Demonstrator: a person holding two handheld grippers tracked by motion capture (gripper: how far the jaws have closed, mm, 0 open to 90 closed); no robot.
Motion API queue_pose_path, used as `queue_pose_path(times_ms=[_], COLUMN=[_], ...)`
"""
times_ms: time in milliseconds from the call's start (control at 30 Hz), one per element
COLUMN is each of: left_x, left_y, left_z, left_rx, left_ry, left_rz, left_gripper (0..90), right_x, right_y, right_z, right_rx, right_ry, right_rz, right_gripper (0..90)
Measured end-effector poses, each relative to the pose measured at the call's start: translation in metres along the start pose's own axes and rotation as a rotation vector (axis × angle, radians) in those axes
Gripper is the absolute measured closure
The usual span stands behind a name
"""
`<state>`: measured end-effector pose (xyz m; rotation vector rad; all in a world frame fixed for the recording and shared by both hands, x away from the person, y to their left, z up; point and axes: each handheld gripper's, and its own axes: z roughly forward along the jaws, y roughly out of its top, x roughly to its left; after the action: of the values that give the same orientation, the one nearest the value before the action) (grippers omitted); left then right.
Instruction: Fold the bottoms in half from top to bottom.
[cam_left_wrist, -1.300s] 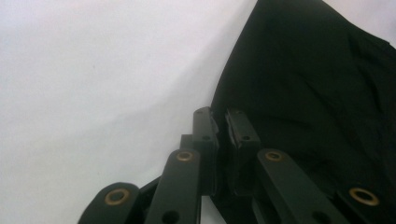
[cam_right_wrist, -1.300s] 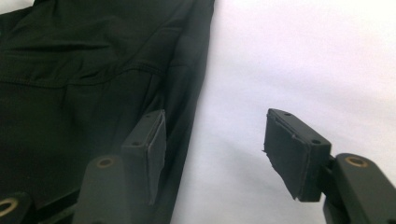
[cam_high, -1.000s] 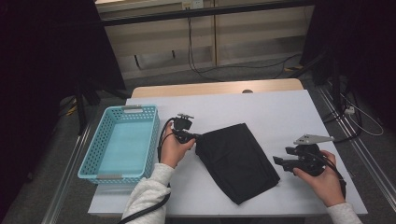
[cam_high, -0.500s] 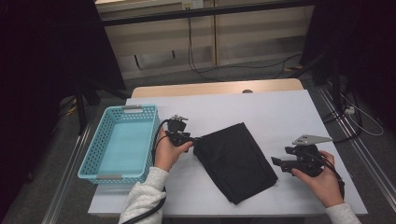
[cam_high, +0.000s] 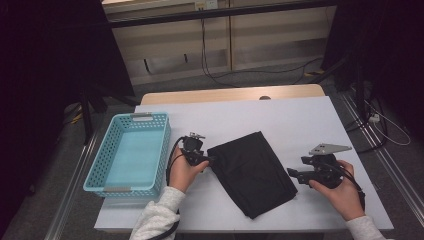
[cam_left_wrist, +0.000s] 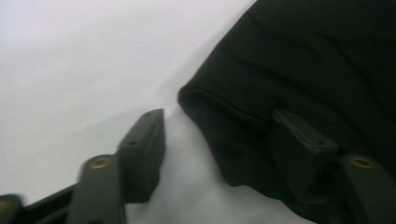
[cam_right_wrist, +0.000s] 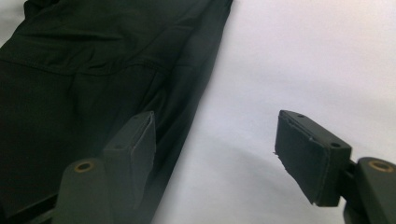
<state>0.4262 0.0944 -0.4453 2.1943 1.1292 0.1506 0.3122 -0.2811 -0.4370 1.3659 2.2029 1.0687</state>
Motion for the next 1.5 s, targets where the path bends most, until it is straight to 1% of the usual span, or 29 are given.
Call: queue_pose_path(times_ms=[33,67,100,133,167,200,233,267,300,333,400,467,533,567,667,700,733,800,900,1000,1100,1167,1200,1267,1333,1400,1433,1500], left_x=[-0.002,-0.003,-0.004,-0.004,-0.005,-0.005,-0.005,-0.004,-0.004,-0.003,-0.001,0.003,0.009,0.012,0.017,0.017,0.017,0.016,0.015,0.015,0.016,0.017,0.017,0.017,0.017,0.016,0.016,0.015], left_y=[0.0,0.0,0.0,0.001,0.001,0.001,0.002,0.003,0.005,0.007,0.011,0.016,0.02,0.02,0.019,0.019,0.019,0.019,0.02,0.019,0.019,0.019,0.018,0.018,0.018,0.018,0.018,0.018], left_z=[0.0,0.0,0.001,0.001,0.002,0.002,0.003,0.004,0.004,0.003,0.001,0.0,0.0,0.0,0.002,0.002,0.002,0.001,0.0,0.0,0.0,-0.001,-0.001,-0.002,-0.002,-0.003,-0.003,-0.004], left_rx=[0.003,0.002,0.006,0.011,0.01,0.016,0.014,0.016,0.018,0.016,0.004,-0.018,-0.029,-0.03,-0.026,-0.027,-0.031,-0.029,-0.031,-0.037,-0.038,-0.036,-0.039,-0.03,-0.032,-0.035,-0.038,-0.044], left_ry=[0.002,-0.009,-0.029,-0.028,-0.028,-0.045,-0.049,-0.049,-0.058,-0.061,-0.068,-0.065,-0.061,-0.057,-0.057,-0.054,-0.053,-0.054,-0.055,-0.047,-0.035,-0.025,-0.019,-0.001,0.006,0.017,0.019,0.025], left_rz=[-0.008,-0.021,-0.033,-0.04,-0.043,-0.06,-0.072,-0.075,-0.083,-0.082,-0.093,-0.1,-0.104,-0.109,-0.118,-0.111,-0.11,-0.104,-0.102,-0.096,-0.087,-0.087,-0.09,-0.078,-0.078,-0.079,-0.073,-0.062], left_gripper=[48.2,52.1,57.8,63.2,72.6,72.6,77.1,80.7,82.0,83.2,84.7,85.1,85.1,85.1,85.1,85.0,84.6,84.2,83.4,79.9,73.7,66.2,57.7,56.6,50.6,43.9,43.0,39.3], right_x=[0.0,0.0,0.0,0.0,0.001,0.001,0.001,0.002,0.002,0.002,0.003,0.005,0.006,0.006,0.009,0.011,0.013,0.018,0.028,0.034,0.036,0.037,0.038,0.04,0.045,0.049,0.051,0.051], right_y=[0.0,0.0,0.0,0.0,0.0,0.0,0.0,0.0,0.0,0.001,0.001,0.001,0.002,0.002,0.004,0.005,0.006,0.007,0.01,0.011,0.011,0.011,0.012,0.013,0.014,0.014,0.013,0.012], right_z=[0.0,0.001,0.001,0.001,0.001,0.001,0.001,0.001,0.001,0.001,0.001,0.001,0.002,0.003,0.004,0.005,0.007,0.011,0.016,0.022,0.027,0.031,0.036,0.039,0.043,0.047,0.049,0.049], right_rx=[0.001,0.002,0.003,0.004,0.003,0.003,0.002,0.001,0.001,0.0,-0.001,-0.004,-0.007,-0.011,-0.023,-0.031,-0.038,-0.031,-0.023,-0.019,0.002,0.009,0.006,0.009,0.019,0.044,0.061,0.07], right_ry=[0.001,0.002,0.002,0.003,0.003,0.003,0.003,0.003,0.003,0.003,0.001,0.002,0.003,-0.002,-0.015,-0.01,0.006,0.033,0.041,0.043,0.052,0.051,0.053,0.052,0.049,0.029,0.02,0.019], right_rz=[-0.001,-0.001,-0.002,-0.003,-0.004,-0.004,-0.004,-0.004,-0.004,-0.004,-0.004,-0.005,-0.008,-0.011,0.002,0.007,0.011,0.007,-0.013,-0.015,-0.012,-0.007,0.016,0.019,0.003,-0.015,-0.013,-0.009], right_gripper=[28.8,28.8,28.8,28.8,28.8,28.8,28.9,28.8,28.9,28.8,28.9,28.8,28.8,28.8,28.7,28.5,28.2,28.7,28.6,28.2,28.2,28.2,28.3,28.2,28.1,27.5,27.1,27.3])
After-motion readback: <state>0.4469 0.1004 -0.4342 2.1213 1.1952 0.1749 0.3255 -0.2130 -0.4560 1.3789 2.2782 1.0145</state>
